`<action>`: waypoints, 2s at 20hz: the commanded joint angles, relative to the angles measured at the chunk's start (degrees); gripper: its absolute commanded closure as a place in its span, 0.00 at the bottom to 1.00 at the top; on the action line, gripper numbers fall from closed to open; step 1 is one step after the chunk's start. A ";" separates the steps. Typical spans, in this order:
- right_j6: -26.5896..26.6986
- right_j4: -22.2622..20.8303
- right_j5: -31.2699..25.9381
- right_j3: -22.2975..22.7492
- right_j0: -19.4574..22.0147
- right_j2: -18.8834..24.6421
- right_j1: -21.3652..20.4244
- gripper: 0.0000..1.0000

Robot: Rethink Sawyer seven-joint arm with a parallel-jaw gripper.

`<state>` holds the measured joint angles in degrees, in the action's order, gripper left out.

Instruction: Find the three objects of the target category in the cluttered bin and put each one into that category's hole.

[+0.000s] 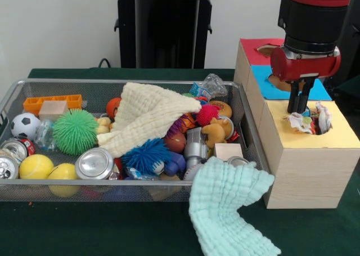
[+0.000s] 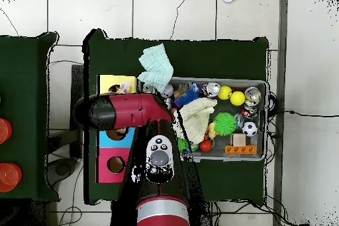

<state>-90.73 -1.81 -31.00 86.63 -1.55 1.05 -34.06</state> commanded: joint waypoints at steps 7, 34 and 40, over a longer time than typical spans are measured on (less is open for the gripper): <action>-4.08 -0.85 1.35 5.52 3.11 6.29 4.24 1.00; -8.03 0.08 6.03 4.48 1.37 7.05 7.27 1.00; -8.41 -0.25 6.87 3.92 0.81 6.60 8.13 1.00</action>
<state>-90.73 -1.75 -30.53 87.13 -0.25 2.62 -34.13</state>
